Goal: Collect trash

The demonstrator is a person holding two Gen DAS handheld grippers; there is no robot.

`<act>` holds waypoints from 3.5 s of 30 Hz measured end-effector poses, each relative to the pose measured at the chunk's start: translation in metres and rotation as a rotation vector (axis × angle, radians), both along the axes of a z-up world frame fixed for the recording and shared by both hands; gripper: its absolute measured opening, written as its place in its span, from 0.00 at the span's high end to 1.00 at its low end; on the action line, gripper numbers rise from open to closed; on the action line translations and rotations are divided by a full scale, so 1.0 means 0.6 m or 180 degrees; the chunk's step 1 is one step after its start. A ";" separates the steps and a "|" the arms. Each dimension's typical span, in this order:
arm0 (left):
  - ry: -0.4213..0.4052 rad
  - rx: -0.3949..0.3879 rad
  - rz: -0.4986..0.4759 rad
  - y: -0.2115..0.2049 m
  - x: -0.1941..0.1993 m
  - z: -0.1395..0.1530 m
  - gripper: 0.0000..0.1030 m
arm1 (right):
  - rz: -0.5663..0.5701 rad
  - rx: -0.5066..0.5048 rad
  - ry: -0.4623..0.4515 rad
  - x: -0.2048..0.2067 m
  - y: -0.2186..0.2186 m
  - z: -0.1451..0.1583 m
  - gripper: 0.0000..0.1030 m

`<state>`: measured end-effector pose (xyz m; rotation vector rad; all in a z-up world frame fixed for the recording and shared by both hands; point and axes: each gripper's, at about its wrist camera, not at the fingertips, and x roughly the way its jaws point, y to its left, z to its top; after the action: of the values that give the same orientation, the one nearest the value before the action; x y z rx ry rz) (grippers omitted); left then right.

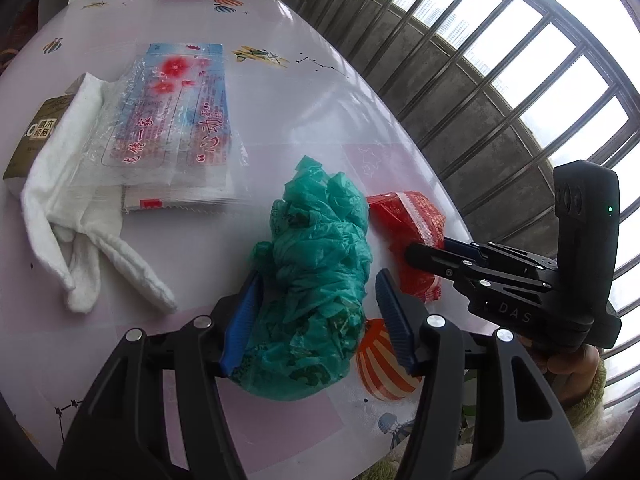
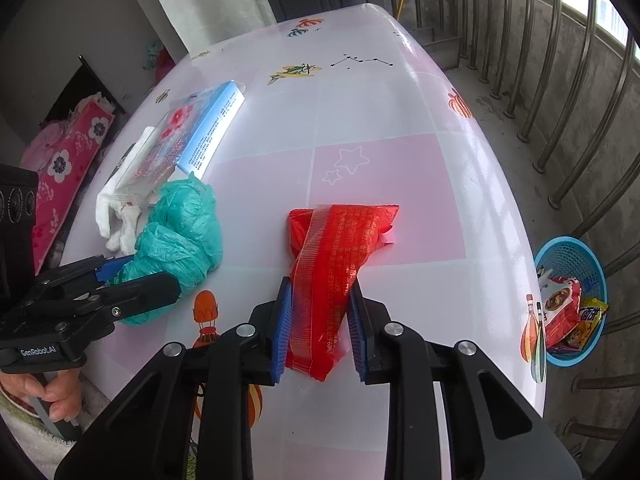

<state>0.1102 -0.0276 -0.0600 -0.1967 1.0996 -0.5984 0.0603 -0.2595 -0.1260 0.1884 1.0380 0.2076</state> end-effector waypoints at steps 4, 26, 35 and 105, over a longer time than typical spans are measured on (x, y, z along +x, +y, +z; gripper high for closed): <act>-0.0009 -0.0023 0.0005 0.005 -0.004 0.001 0.60 | -0.0005 0.0087 -0.0046 -0.003 -0.006 0.004 0.80; -0.0548 -0.0227 -0.0815 -0.168 -0.009 0.149 0.62 | -0.1152 0.0814 -0.0784 -0.137 -0.237 0.091 0.83; 0.0092 -0.0170 -0.1694 -0.475 0.046 0.123 0.61 | -0.2555 0.1327 -0.0549 -0.229 -0.458 -0.016 0.83; -0.0811 0.0018 0.1172 0.280 0.025 0.093 0.26 | 0.0096 0.1244 -0.0066 0.153 0.059 0.099 0.34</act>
<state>0.1252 0.1407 -0.0044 -0.3017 0.7921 -0.2805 0.1522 -0.2241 -0.0664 0.5229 0.9726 0.4388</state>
